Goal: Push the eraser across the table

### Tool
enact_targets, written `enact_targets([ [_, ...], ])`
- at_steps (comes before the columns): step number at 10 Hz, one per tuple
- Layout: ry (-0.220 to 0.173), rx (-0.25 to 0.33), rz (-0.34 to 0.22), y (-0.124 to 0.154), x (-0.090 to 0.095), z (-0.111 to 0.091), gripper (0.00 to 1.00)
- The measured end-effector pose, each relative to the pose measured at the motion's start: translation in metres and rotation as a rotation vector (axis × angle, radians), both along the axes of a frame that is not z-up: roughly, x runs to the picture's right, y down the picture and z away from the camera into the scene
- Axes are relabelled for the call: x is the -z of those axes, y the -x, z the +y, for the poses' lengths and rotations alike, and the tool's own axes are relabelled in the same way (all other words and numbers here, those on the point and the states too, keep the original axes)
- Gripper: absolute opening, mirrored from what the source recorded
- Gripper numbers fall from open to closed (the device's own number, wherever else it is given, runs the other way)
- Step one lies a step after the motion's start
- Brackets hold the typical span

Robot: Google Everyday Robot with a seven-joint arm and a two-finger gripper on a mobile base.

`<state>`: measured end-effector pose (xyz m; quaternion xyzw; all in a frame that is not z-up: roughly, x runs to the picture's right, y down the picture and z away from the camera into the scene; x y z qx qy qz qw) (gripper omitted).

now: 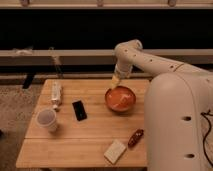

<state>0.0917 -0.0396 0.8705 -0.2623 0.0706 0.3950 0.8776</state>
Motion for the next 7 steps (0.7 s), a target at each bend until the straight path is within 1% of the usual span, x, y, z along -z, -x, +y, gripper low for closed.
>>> enact_targets([
  [1,-0.004,0.017,-0.016,0.007,0.004,0.000,0.80],
  [2,-0.009,0.042,-0.031,0.020,0.007,-0.001,0.80],
  [3,-0.011,0.065,-0.059,0.043,0.011,-0.001,0.80],
  [5,-0.013,0.132,-0.114,0.096,0.018,0.002,0.80],
  [7,-0.008,0.207,-0.176,0.148,0.031,0.017,0.80],
])
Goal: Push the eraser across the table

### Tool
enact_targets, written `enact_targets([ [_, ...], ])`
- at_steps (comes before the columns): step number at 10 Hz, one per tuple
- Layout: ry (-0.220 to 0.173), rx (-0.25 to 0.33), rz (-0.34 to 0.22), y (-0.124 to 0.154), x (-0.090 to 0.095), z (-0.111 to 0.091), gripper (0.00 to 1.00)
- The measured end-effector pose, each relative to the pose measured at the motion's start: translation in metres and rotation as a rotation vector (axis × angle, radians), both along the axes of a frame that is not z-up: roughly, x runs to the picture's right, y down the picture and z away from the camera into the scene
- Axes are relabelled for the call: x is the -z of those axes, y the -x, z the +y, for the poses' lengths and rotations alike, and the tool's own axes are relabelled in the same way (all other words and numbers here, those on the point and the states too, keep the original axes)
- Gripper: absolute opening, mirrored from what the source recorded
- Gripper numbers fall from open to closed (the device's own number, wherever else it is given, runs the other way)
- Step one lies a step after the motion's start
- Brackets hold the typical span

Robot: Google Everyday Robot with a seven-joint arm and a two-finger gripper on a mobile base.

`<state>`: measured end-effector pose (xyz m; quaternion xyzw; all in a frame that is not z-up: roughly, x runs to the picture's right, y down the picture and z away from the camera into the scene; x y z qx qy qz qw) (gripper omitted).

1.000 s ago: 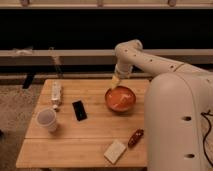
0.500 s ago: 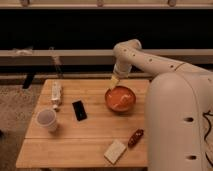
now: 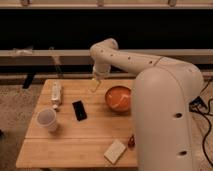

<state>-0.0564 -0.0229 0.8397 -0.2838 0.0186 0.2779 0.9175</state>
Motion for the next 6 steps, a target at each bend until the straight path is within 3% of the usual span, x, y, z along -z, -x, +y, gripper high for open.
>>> enact_targets([
  [2,0.009,0.057,-0.049,0.036,0.003,0.012,0.76],
  [3,0.017,0.092,-0.082,0.056,0.002,0.019,0.66],
  [6,0.047,0.129,-0.109,0.070,-0.012,0.031,0.35],
])
